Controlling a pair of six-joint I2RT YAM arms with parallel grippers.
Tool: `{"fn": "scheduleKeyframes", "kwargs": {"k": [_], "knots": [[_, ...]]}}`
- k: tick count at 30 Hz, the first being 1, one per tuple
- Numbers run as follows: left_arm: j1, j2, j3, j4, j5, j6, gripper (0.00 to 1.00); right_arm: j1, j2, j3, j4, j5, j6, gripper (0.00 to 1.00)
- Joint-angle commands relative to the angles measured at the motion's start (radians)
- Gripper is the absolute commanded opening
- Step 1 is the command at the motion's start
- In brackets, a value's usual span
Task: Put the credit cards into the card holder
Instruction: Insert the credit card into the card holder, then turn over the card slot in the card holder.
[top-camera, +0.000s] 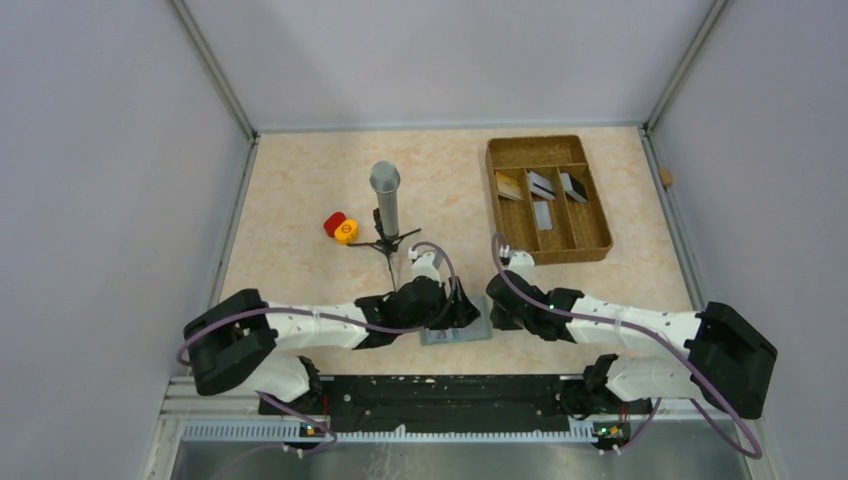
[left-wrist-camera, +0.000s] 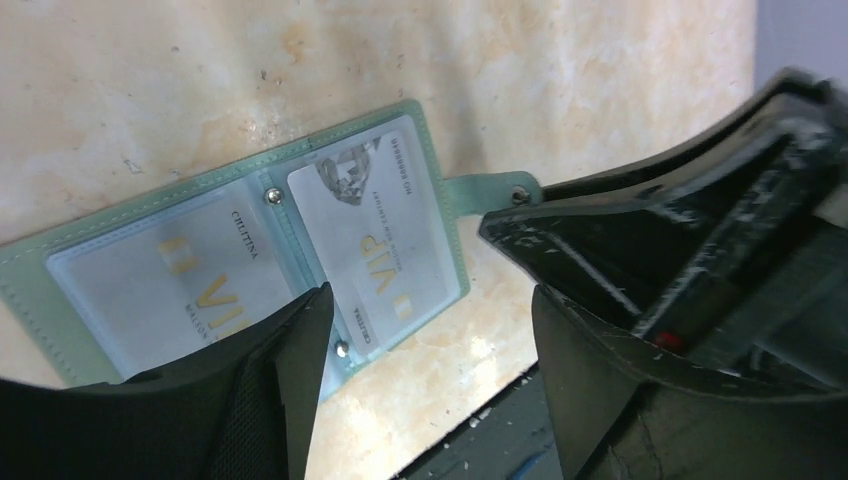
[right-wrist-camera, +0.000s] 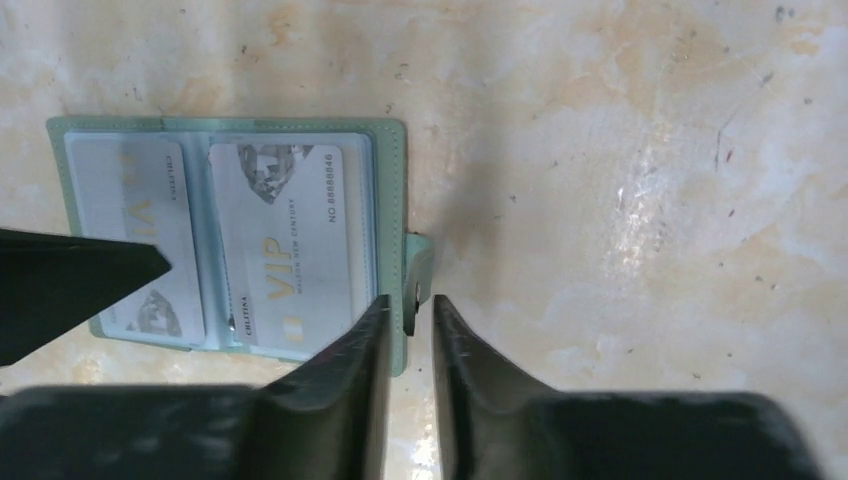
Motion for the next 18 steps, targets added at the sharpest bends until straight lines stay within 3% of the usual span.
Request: {"fn": "scheduleKeyframes", "kwargs": {"k": [1,3,7,12,18], "knots": [[-0.004,-0.145,-0.013,-0.135,-0.058,0.006,0.78,0.013,-0.058,0.053,-0.048,0.020,-0.036,0.29],[0.000,-0.192,-0.034,-0.196,-0.066,-0.017,0.79,0.015,-0.096,0.057,-0.042,-0.007,-0.065,0.39],[0.005,-0.275,-0.087,-0.301,-0.076,-0.092,0.76,0.041,-0.169,0.062,-0.016,-0.056,-0.097,0.44],[0.013,-0.374,-0.173,-0.371,-0.123,-0.192,0.71,0.079,-0.152,0.064,0.058,-0.134,-0.111,0.35],[0.029,-0.482,-0.306,-0.280,-0.136,-0.255,0.64,0.089,-0.015,0.053,0.227,-0.248,-0.098,0.28]]}}
